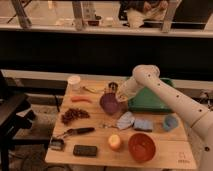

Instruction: Wipe purple bowl with towel

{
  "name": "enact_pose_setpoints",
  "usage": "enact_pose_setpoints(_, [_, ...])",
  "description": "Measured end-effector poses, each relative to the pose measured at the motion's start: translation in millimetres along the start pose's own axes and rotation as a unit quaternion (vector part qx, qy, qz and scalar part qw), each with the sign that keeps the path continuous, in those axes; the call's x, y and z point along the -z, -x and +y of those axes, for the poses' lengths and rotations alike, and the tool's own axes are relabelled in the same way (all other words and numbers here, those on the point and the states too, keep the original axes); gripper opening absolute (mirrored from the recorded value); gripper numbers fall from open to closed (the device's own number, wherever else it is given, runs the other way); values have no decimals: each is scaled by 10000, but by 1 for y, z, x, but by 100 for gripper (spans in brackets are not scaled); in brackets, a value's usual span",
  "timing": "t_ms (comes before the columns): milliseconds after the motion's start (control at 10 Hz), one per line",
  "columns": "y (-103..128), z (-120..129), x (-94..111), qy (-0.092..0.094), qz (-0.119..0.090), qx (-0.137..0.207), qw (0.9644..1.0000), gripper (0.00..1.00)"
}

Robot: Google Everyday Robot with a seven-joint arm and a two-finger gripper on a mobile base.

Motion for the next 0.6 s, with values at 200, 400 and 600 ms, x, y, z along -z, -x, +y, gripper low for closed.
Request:
enact_pose_setpoints(200, [-1, 18, 8, 86, 37, -130, 9999, 17])
enact_pose_setpoints(400, [-4, 38, 14, 154, 91, -318, 9993, 35])
enact_pose_setpoints(600, [-5, 58, 15, 230, 109, -508, 9984, 57])
